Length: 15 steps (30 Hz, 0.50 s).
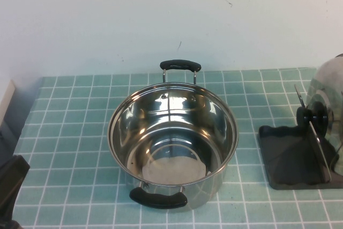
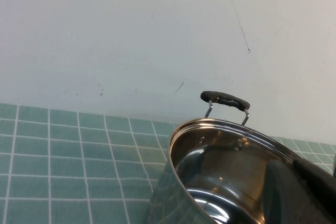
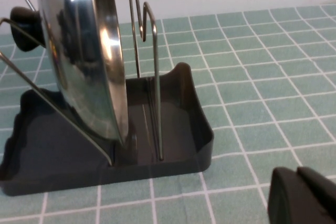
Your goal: Put pot lid on rack
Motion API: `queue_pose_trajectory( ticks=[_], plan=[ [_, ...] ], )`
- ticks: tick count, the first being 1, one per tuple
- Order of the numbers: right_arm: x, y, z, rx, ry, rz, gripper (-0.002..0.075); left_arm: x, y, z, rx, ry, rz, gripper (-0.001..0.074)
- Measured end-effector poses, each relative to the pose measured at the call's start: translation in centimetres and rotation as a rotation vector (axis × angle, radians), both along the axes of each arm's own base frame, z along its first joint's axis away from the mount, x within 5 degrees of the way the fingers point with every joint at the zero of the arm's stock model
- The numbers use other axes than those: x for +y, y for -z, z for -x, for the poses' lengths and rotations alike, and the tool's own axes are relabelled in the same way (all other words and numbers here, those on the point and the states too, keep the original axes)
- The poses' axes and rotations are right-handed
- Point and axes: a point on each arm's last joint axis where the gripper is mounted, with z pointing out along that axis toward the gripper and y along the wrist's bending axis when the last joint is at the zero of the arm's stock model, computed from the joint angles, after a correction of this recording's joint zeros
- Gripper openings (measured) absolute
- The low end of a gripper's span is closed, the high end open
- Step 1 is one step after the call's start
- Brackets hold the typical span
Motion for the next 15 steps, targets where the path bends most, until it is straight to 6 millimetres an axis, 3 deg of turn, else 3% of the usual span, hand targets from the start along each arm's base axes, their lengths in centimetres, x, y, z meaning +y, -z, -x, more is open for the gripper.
queue_pose_trajectory(
  ticks=[15],
  plan=[
    [0.00,0.02,0.01,0.002,-0.001,0.003,-0.0002,0.00,0.00,0.00,-0.002,0.000,-0.004,-0.0002]
  ],
)
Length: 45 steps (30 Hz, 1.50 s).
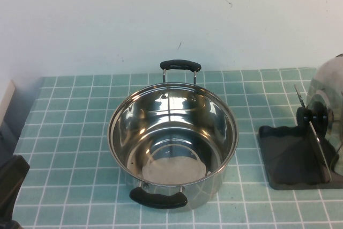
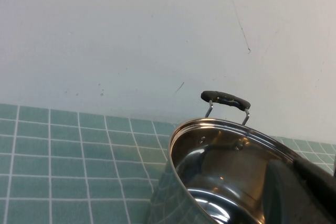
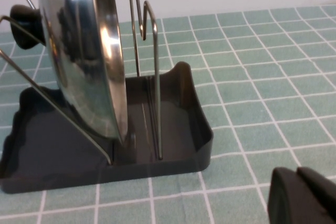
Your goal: Put pot lid on rack
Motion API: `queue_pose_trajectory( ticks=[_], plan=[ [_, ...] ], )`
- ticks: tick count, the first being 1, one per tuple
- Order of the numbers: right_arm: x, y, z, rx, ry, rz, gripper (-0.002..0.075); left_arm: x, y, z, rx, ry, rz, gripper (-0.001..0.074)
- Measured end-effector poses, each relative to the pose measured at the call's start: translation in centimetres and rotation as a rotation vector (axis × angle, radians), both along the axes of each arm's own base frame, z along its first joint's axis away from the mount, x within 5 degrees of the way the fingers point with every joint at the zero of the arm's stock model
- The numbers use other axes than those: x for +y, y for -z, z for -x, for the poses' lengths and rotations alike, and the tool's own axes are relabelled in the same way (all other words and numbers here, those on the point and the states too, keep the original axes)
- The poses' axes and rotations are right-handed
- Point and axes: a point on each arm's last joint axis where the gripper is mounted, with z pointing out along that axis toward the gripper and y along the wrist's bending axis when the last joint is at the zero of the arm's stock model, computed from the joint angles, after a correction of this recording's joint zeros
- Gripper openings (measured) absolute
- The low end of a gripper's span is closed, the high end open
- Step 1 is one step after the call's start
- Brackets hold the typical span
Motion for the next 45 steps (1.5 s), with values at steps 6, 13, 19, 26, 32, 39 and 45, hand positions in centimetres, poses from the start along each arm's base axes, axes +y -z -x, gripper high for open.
queue_pose_trajectory(
  ticks=[6,13,19,26,32,39,45],
  plan=[
    [0.0,0.0,0.0,0.001,-0.002,0.005,-0.0002,0.0,0.0,0.0,0.000,0.000,0.000,-0.0002],
    [0.0,0.0,0.0,0.001,-0.002,0.005,-0.0003,0.0,0.0,0.0,0.000,0.000,0.000,-0.0002],
    [0.0,0.0,0.0,0.001,-0.002,0.005,-0.0003,0.4,0.1,-0.1,0.007,-0.051,-0.004,-0.0002],
    [0.0,0.0,0.0,0.001,-0.002,0.005,-0.0003,0.3,0.5,-0.1,0.002,-0.034,-0.021,-0.0001],
    [0.0,0.0,0.0,0.001,-0.002,0.005,-0.0003,-0.6,2.0,0.2,-0.047,0.075,-0.143,-0.0002],
    [0.0,0.0,0.0,0.001,-0.002,0.005,-0.0003,0.6,6.7,1.4,0.309,-0.020,-0.139,-0.0002],
    [0.0,0.0,0.0,0.001,-0.002,0.005,-0.0003,2.2,7.6,3.1,0.170,-0.162,-0.425,-0.0002]
  ],
)
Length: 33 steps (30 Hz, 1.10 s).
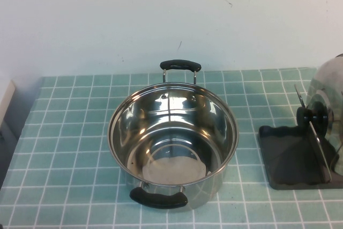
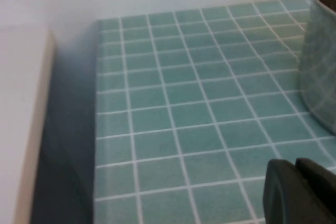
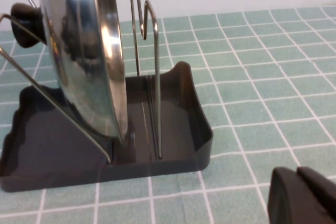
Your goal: Put pot lid on rack
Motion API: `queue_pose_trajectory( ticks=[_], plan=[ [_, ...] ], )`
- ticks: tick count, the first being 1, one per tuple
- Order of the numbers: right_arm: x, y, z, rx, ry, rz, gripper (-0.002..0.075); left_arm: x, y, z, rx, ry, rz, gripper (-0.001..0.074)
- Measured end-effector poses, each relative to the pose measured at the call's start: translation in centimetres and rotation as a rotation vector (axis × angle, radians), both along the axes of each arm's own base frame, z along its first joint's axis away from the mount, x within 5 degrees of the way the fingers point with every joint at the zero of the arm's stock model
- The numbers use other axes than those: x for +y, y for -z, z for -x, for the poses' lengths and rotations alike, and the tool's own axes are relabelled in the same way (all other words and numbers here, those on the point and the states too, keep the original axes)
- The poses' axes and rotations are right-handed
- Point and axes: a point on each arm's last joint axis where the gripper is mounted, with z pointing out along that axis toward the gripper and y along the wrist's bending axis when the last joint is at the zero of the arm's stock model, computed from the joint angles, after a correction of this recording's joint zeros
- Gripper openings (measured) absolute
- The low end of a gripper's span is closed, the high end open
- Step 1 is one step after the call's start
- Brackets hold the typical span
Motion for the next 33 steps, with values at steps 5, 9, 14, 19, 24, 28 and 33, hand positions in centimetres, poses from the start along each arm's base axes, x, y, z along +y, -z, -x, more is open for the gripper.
queue_pose_trajectory(
  ticks=[5,9,14,19,24,28,33],
  plan=[
    [0.0,0.0,0.0,0.002,0.000,0.001,-0.0003,0.6,1.4,-0.1,-0.031,-0.092,-0.063,-0.0002],
    [0.0,0.0,0.0,0.002,0.000,0.001,-0.0003,0.8,1.3,-0.2,-0.076,-0.138,-0.041,-0.0002],
    [0.0,0.0,0.0,0.002,0.000,0.001,-0.0003,0.8,1.3,-0.2,-0.067,-0.141,-0.043,-0.0002],
    [0.0,0.0,0.0,0.002,0.000,0.001,-0.0003,0.8,1.5,-0.2,-0.052,-0.140,-0.041,-0.0002],
    [0.0,0.0,0.0,0.002,0.000,0.001,-0.0003,0.8,1.5,-0.2,-0.052,-0.140,-0.041,-0.0002],
    [0.0,0.0,0.0,0.002,0.000,0.001,-0.0003,0.8,1.5,-0.2,-0.052,-0.141,-0.037,-0.0002],
    [0.0,0.0,0.0,0.002,0.000,0.001,-0.0003,0.8,1.5,-0.2,-0.052,-0.142,-0.035,-0.0002]
  ],
)
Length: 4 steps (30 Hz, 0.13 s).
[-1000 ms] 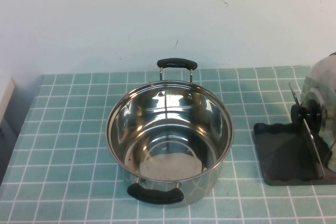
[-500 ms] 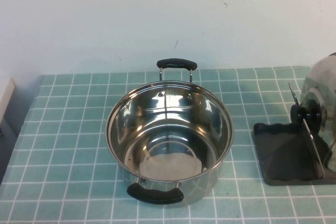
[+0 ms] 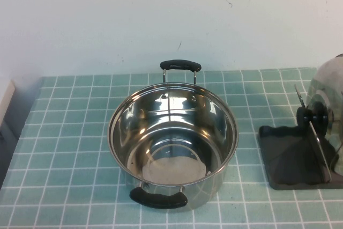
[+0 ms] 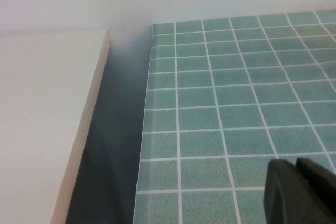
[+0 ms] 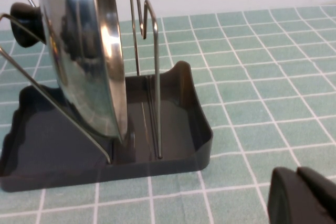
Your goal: Put pot lid on rack
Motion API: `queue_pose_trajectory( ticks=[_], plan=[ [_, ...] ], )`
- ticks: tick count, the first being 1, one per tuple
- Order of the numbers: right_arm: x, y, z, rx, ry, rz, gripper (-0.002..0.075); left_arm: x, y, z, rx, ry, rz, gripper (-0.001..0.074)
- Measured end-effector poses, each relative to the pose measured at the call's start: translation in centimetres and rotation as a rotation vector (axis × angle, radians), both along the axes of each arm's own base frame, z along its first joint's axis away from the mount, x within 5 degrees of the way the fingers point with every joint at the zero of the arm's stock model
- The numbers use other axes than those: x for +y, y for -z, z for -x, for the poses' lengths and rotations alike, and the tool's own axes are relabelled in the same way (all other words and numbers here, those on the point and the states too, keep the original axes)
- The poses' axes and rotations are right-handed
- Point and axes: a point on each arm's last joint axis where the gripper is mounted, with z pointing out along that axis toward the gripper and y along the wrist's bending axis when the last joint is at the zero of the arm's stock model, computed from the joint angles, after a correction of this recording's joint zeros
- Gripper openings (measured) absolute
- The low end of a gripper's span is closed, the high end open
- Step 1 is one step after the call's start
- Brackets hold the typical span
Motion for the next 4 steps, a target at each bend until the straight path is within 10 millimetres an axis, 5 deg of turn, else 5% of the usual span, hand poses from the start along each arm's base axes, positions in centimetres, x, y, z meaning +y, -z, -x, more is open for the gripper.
queue_pose_trajectory(
  ticks=[4],
  plan=[
    [0.00,0.00,0.00,0.000,0.000,0.000,-0.0003,0.00,0.00,0.00,0.000,-0.001,0.002,-0.0002]
  ],
)
